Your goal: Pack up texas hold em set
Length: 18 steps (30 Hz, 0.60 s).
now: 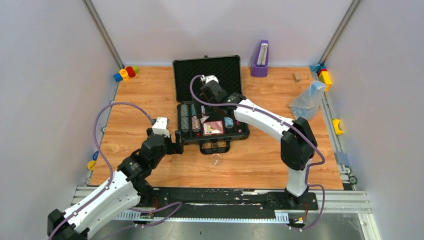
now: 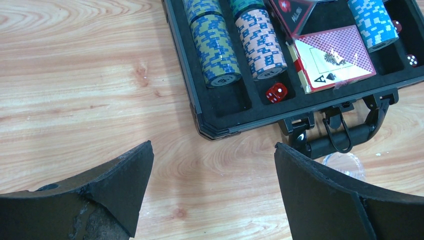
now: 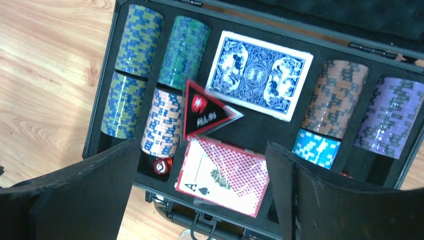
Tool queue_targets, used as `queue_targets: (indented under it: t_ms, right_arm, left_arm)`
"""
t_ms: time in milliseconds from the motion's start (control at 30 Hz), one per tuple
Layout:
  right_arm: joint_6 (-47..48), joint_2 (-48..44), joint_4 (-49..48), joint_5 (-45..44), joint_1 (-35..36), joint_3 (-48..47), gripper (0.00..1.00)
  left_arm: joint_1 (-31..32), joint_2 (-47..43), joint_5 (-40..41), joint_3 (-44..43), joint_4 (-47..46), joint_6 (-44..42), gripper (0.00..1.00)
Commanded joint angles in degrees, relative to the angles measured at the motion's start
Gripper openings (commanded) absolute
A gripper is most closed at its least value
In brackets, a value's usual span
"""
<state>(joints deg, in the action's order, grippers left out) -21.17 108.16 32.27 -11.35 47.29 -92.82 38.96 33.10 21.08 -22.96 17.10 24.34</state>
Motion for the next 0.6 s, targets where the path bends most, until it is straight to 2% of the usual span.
queue_targets:
  t_ms: [0,333,433,567]
  right_arm:
    - [0.83,-7.57,-1.07,-0.40,0.13,3.27,1.00]
    - [1.06,-29.32,-2.52,7.37,0.26,29.02,1.00]
    - [1.18,-34.12,-3.01,12.41,0.87,36.20,1.00]
    - [0.21,-38.72,-4.24,14.34,1.63,42.58,1.00]
  left_arm:
    - [-0.17,-0.41,0.63,0.10,-0.84,0.31,0.98]
    - [-0.20,-0.06,0.53,0.11,-1.19,0.20,0.98]
    - [-0.20,-0.18,0.54,0.11,-1.27,0.11,0.98]
    - [-0.20,-0.29,0.45,0.17,-1.28,0.02,0.98]
